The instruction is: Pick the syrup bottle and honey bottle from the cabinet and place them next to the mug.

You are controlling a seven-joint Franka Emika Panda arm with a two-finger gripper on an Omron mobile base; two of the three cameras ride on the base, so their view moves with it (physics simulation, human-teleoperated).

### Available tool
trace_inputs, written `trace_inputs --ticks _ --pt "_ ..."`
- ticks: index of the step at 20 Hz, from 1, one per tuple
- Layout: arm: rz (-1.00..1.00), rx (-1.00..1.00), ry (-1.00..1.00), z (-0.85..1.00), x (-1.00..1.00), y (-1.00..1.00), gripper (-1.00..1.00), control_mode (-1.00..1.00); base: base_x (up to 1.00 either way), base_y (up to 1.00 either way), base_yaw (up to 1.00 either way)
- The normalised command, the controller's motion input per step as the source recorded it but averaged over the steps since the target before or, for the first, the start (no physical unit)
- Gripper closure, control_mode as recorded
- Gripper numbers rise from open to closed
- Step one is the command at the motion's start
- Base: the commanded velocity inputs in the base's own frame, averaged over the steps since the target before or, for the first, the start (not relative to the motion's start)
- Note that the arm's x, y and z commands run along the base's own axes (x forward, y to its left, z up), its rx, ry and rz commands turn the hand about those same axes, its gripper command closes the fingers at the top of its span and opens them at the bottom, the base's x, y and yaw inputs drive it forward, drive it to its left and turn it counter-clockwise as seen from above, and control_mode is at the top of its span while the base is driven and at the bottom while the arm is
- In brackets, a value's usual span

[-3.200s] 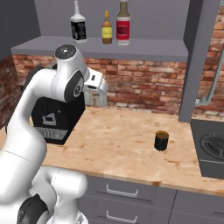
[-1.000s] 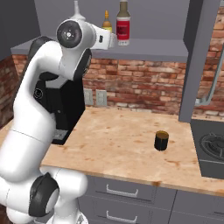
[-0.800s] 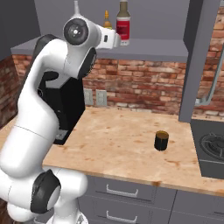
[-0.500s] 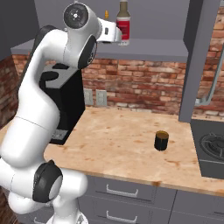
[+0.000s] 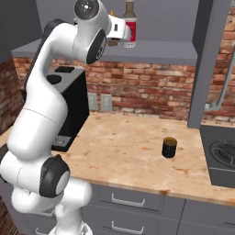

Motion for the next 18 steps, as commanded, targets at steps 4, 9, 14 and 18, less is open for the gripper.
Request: trace_inputs --ticks 4,9,14,18 --pt "0.0 0.0 0.03 0.0 0.32 -0.14 -1.0 -1.0 0.0 0.0 0.0" --pt "0.0 0.0 0.0 -0.01 0.27 -0.37 -1.0 -1.0 0.0 0.0 0.0" --pt "0.0 0.0 0.0 -0.14 0.39 -0.31 -1.0 -1.0 0.0 0.0 0.0" --pt "0.04 0.0 0.0 -0.03 0.36 -0.07 -1.0 -1.0 0.0 0.0 0.0"
